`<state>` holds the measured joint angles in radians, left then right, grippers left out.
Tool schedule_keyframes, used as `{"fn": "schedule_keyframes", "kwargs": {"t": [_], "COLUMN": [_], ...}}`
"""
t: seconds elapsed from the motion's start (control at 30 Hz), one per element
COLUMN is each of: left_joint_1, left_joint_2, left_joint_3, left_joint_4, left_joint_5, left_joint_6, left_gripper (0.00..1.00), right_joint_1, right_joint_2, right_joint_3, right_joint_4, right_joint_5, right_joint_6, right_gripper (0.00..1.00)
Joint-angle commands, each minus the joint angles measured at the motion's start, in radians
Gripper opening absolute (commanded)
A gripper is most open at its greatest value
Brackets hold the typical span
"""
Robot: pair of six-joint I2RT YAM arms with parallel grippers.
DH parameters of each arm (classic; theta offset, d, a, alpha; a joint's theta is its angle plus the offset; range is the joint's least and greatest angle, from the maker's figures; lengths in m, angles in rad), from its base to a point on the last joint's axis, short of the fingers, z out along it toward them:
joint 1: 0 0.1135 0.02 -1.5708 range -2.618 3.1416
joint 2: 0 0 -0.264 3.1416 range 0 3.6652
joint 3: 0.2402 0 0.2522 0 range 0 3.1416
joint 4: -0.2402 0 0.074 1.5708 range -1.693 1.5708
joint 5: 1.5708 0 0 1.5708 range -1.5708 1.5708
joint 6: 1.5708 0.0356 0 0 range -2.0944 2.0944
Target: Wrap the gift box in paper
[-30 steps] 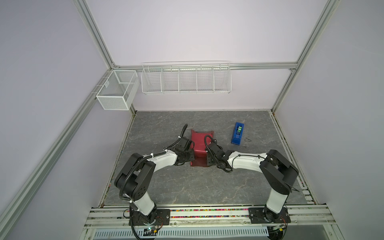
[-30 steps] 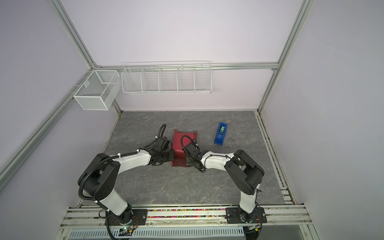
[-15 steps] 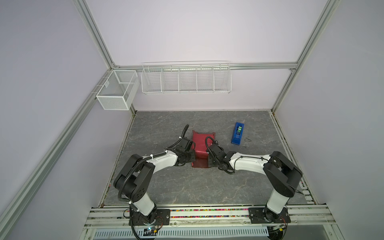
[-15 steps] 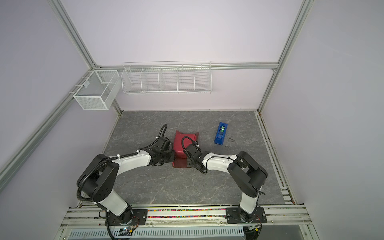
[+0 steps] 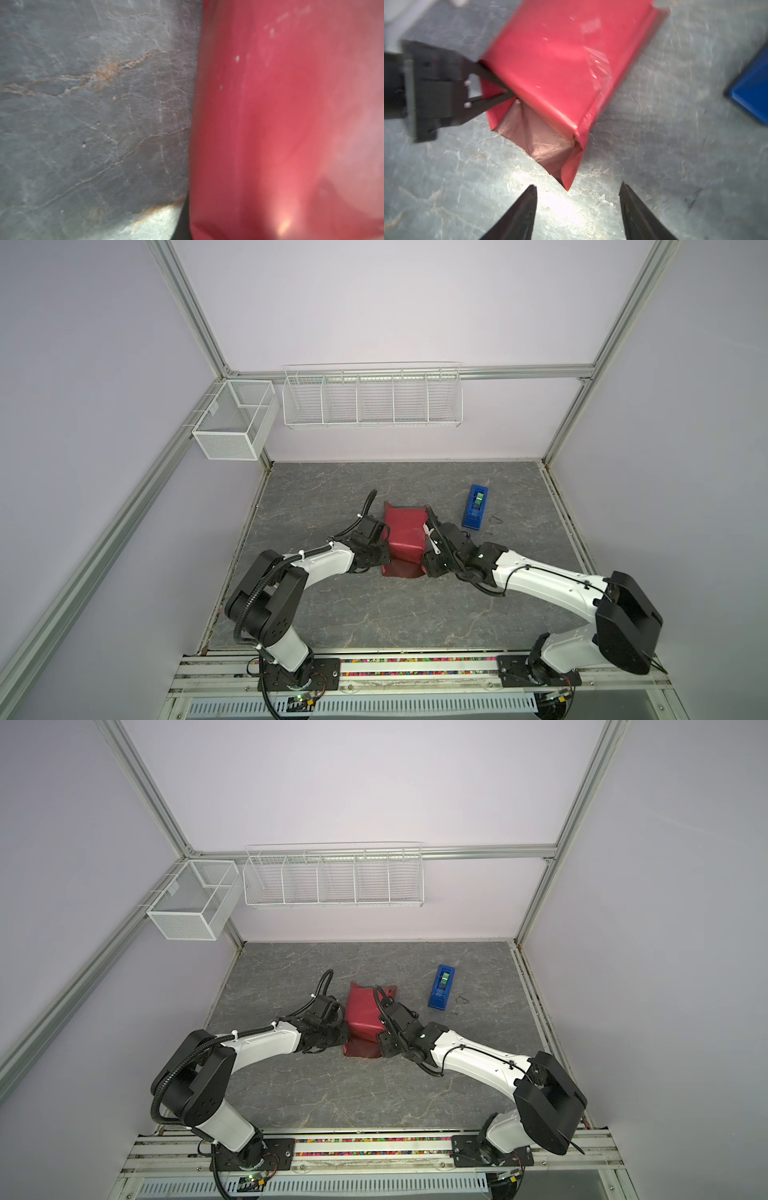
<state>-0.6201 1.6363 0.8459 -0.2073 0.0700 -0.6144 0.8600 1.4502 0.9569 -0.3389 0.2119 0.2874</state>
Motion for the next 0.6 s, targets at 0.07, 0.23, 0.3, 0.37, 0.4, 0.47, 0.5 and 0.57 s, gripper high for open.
{"fn": "schedule_keyframes", "kwargs": {"t": [0.07,0.23,0.3,0.37,0.4,0.47,0.5,0.57], "left_joint_1": [0.001,0.002,0.002,0.004,0.005,0.009,0.013,0.024], "left_joint_2": [-0.039,-0.102,-0.133,-0.161,-0.174,-0.202,-0.217,-0.237], "left_joint_3": [-0.011,-0.022,-0.029,-0.035,-0.039,-0.047,-0.049,-0.053], "left_joint_4": [0.000,-0.019,-0.026,-0.036,-0.046,-0.069,-0.092,-0.127], "left_joint_5": [0.011,0.020,0.027,0.032,0.033,0.021,0.007,-0.013], "left_joint_6": [0.003,0.001,-0.006,-0.011,-0.013,-0.020,-0.033,-0.046], "left_gripper": [0.23,0.32,0.35,0.37,0.38,0.38,0.38,0.38], "right_joint_1": [-0.061,-0.097,-0.095,-0.091,-0.092,-0.092,-0.091,-0.088], "right_joint_2": [0.055,0.164,0.204,0.241,0.258,0.289,0.306,0.336], "right_joint_3": [0.109,0.259,0.295,0.325,0.343,0.372,0.383,0.403], "right_joint_4": [-0.039,-0.157,-0.167,-0.176,-0.182,-0.196,-0.197,-0.194], "right_joint_5": [-0.230,-0.377,-0.368,-0.348,-0.348,-0.357,-0.353,-0.329], "right_joint_6": [-0.510,-0.738,-0.819,-0.873,-0.889,-0.924,-0.939,-0.951], "right_gripper": [0.66,0.63,0.63,0.63,0.63,0.63,0.62,0.61]}}
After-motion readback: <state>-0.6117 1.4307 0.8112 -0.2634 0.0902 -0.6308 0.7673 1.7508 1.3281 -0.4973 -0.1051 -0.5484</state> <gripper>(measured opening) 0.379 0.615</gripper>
